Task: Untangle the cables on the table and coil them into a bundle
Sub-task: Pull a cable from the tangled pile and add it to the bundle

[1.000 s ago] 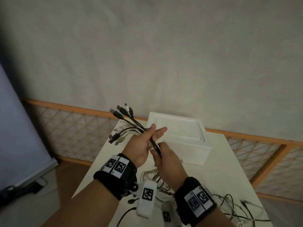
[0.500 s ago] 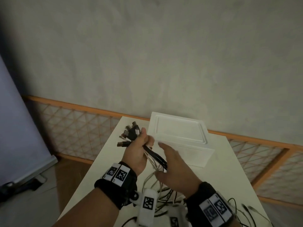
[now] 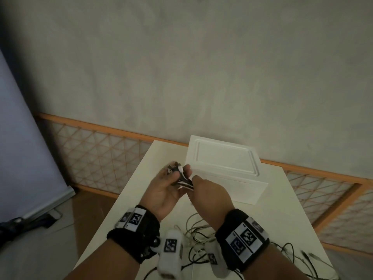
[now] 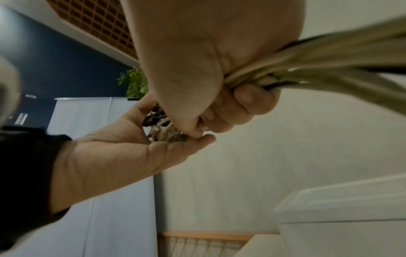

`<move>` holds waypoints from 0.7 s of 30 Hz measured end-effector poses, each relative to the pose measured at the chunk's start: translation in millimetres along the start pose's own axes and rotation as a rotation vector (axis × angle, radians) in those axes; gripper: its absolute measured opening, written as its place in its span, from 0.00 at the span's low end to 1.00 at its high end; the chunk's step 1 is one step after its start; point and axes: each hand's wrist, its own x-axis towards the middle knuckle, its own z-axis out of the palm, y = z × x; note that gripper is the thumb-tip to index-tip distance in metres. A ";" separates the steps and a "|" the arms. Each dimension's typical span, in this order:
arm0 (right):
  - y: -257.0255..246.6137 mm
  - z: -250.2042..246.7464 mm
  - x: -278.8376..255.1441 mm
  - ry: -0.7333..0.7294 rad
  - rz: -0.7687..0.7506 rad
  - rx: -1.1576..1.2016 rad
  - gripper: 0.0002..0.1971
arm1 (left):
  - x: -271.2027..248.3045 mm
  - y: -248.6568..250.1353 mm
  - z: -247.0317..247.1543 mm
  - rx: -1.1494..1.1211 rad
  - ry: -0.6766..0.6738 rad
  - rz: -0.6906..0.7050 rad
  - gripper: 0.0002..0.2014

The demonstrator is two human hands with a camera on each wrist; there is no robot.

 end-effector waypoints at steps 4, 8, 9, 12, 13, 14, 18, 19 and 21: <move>-4.1 3.6 -0.2 -0.110 -0.008 -0.156 0.08 | -0.4 12.2 -0.3 0.183 0.138 0.034 0.27; -12.9 -3.9 6.5 -0.146 0.007 -0.180 0.06 | 3.9 5.1 5.0 0.143 0.294 0.108 0.04; -15.3 -5.3 7.6 -0.152 0.010 -0.179 0.07 | 5.8 3.3 4.3 0.103 0.317 0.101 0.04; -22.2 -6.7 9.4 -0.128 0.005 -0.149 0.07 | 9.6 -2.4 1.7 0.147 0.356 0.106 0.04; -24.2 -6.1 9.7 -0.117 0.001 -0.135 0.07 | 11.0 -4.9 0.0 0.198 0.362 0.119 0.05; -25.3 -5.3 9.8 -0.109 -0.001 -0.123 0.07 | 11.4 -6.4 -1.2 0.242 0.366 0.135 0.06; -25.9 -2.5 8.5 -0.087 0.014 -0.097 0.08 | 5.8 -5.0 -1.7 0.320 0.329 0.170 0.10; -25.7 -2.7 8.2 -0.087 0.009 -0.084 0.08 | 3.4 -1.7 -0.9 0.360 0.308 0.153 0.14; -24.0 -4.1 8.1 -0.106 0.011 -0.057 0.08 | -2.4 10.0 -0.8 0.445 0.258 0.077 0.21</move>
